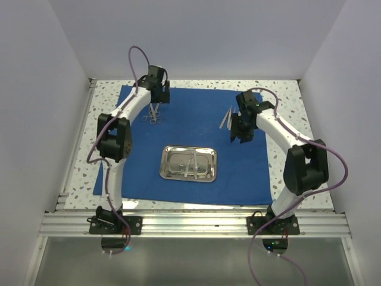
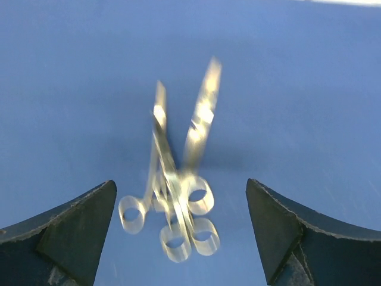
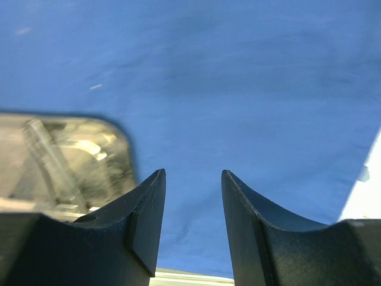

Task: Open and lay out the surgical kit
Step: Place the medical item in the surgical kit, then pick up the medical item from the container.

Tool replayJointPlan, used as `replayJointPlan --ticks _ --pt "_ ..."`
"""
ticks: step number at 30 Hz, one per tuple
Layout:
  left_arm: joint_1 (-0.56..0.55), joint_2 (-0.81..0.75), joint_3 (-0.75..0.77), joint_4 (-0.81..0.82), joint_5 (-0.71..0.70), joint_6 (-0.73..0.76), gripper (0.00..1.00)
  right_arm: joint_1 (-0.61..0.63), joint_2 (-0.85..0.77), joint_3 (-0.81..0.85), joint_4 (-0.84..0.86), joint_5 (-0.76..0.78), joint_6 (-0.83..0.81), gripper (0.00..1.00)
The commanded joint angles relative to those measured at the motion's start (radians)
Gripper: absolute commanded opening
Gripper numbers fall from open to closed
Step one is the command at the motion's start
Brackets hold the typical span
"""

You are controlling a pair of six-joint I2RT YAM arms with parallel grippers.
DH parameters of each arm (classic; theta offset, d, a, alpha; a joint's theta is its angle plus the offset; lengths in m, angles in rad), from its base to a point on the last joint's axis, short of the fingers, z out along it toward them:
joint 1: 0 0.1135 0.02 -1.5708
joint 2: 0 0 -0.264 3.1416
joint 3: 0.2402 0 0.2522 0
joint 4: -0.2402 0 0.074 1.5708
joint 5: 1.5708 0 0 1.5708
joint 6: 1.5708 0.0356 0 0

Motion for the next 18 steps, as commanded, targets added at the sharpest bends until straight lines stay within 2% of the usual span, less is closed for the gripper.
replayJointPlan --ticks 1,7,10,14,18 --pt "-0.110 -0.244 -0.168 -0.009 0.017 -0.049 0.92 0.090 -0.063 0.012 0.050 -0.042 0.007 0.47" --pt "-0.302 -0.445 -0.569 0.027 0.138 -0.180 0.83 0.125 -0.108 -0.046 0.085 -0.051 0.054 0.47" --pt "-0.395 -0.479 -0.686 0.056 0.140 -0.227 0.82 0.127 -0.131 -0.081 0.085 -0.045 0.047 0.46" --pt "-0.455 -0.456 -0.734 0.064 0.139 -0.270 0.80 0.125 -0.178 -0.117 0.073 -0.037 0.028 0.47" --pt "-0.458 -0.403 -0.717 0.069 0.140 -0.284 0.78 0.128 -0.209 -0.134 0.059 -0.031 0.022 0.47"
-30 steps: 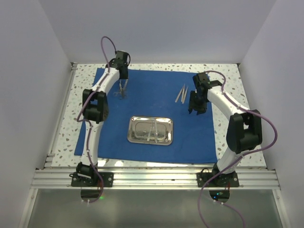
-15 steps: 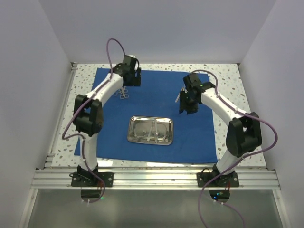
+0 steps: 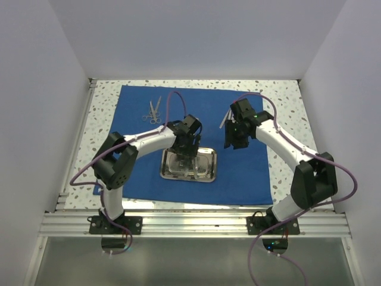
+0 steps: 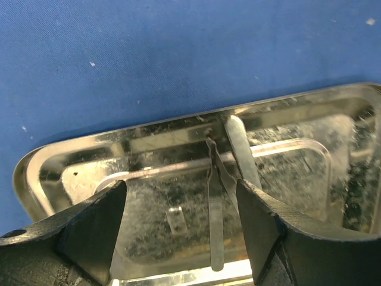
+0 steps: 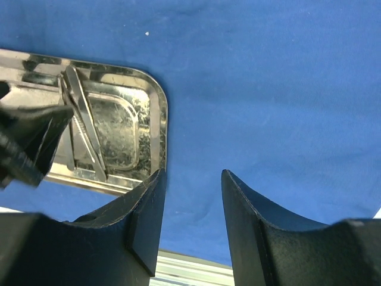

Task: Open and lay out the surgical kit
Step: Pick up the medical item from the container.

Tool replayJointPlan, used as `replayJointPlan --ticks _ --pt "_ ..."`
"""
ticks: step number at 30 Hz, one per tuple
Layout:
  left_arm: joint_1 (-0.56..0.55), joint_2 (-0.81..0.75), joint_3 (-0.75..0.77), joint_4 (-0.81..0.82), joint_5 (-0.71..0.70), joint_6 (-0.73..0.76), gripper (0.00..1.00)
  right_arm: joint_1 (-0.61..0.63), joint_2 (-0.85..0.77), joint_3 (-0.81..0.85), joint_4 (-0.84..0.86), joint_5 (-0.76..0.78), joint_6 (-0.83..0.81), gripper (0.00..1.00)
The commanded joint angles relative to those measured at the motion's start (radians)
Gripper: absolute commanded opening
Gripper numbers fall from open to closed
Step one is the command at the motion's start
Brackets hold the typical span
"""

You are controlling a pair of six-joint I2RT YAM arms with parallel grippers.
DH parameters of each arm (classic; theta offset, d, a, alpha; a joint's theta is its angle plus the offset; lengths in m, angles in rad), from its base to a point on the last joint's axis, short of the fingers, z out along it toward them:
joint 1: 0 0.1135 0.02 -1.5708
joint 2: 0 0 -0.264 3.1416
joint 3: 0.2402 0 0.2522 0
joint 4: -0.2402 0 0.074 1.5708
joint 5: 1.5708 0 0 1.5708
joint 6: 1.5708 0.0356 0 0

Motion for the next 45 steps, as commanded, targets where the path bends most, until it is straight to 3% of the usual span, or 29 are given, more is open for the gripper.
replayJointPlan --ticks 1,7,10,16,25,45 --pt "0.010 0.024 0.025 0.043 0.006 -0.049 0.77 0.001 -0.064 -0.013 -0.004 0.005 -0.010 0.47" --pt "0.007 0.070 0.044 0.053 0.012 -0.046 0.71 0.000 -0.095 -0.037 -0.014 0.010 -0.008 0.46" --pt "0.009 0.090 0.060 0.047 0.008 -0.038 0.64 0.000 -0.094 -0.042 -0.017 0.010 -0.007 0.46" --pt "0.007 0.084 0.056 0.038 0.009 -0.037 0.44 -0.002 -0.089 -0.040 -0.022 0.025 -0.002 0.47" --pt "0.009 0.089 0.037 0.046 0.035 -0.029 0.00 -0.002 -0.078 -0.045 -0.019 0.024 -0.004 0.47" --pt "0.007 0.052 0.350 -0.252 -0.015 -0.012 0.00 -0.002 -0.077 -0.063 -0.004 0.020 0.001 0.46"
